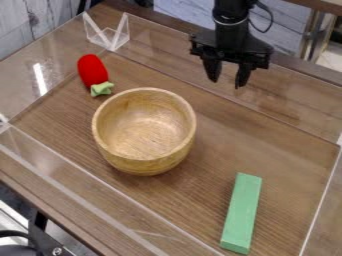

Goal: Remove the green stick from the brown bowl and put it on the table

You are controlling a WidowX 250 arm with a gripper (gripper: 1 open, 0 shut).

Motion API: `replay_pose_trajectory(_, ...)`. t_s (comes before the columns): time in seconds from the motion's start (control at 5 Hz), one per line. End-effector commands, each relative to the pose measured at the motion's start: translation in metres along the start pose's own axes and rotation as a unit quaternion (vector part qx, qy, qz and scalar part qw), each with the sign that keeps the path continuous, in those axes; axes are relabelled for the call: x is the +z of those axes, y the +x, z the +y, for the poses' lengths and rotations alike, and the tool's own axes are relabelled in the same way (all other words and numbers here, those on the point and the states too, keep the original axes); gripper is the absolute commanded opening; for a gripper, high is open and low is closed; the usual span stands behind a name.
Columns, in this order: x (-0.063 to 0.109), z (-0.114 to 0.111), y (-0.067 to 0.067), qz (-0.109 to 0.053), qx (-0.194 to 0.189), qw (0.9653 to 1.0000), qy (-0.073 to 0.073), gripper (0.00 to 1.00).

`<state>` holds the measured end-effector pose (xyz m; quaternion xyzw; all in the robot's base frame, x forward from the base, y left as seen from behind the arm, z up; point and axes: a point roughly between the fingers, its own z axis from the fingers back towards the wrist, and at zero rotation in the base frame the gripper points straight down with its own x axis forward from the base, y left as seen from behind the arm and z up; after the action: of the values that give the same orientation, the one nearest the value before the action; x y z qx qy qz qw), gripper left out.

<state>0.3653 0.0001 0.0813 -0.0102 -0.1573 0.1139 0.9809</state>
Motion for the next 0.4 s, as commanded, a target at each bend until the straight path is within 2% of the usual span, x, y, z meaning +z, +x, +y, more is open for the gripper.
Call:
replay_pose_trajectory(0.0,0.0097,0.0082,0.0143,-0.017,0.006,0.9998,-0.001,1.0)
replay_pose_trajectory(0.2,0.0141,0.0141,0.0198,-0.016,0.011,0.9998,-0.004,1.0)
